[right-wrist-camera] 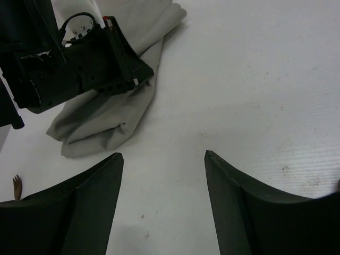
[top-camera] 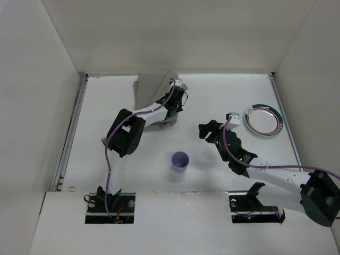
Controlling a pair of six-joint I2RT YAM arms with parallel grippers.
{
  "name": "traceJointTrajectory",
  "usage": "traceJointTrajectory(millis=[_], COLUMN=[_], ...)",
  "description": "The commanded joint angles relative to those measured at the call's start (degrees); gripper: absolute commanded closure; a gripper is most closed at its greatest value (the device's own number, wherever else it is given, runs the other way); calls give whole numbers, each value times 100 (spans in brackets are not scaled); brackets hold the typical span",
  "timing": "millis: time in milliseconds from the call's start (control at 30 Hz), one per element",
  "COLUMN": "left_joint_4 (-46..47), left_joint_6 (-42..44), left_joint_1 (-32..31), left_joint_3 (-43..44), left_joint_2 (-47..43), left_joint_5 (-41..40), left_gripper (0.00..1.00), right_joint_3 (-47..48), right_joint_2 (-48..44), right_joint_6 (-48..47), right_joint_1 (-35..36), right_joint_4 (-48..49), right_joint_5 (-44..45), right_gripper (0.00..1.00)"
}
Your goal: Set the dinner table for one person
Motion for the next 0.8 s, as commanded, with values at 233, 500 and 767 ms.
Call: traceJointTrajectory(millis=[233,500,767], left_joint_4=[231,1294,1305], left_joint_6=[-621,-1165,-2202], left_joint_1=[75,268,901], left_joint_3=[-151,-2222,-5097], left_joint_2=[-927,-3395,-6225], left_joint_5=[159,81,-666], left_gripper=[54,44,47], right_joint_3=[157,465,1947], right_joint_2=[117,574,1723], right_joint_6=[-194,-571,-835], right_joint_1=[84,382,1120], right_joint_4=[223,240,-585], right_joint_5=[147,-177,-547], right_gripper=[51,74,72])
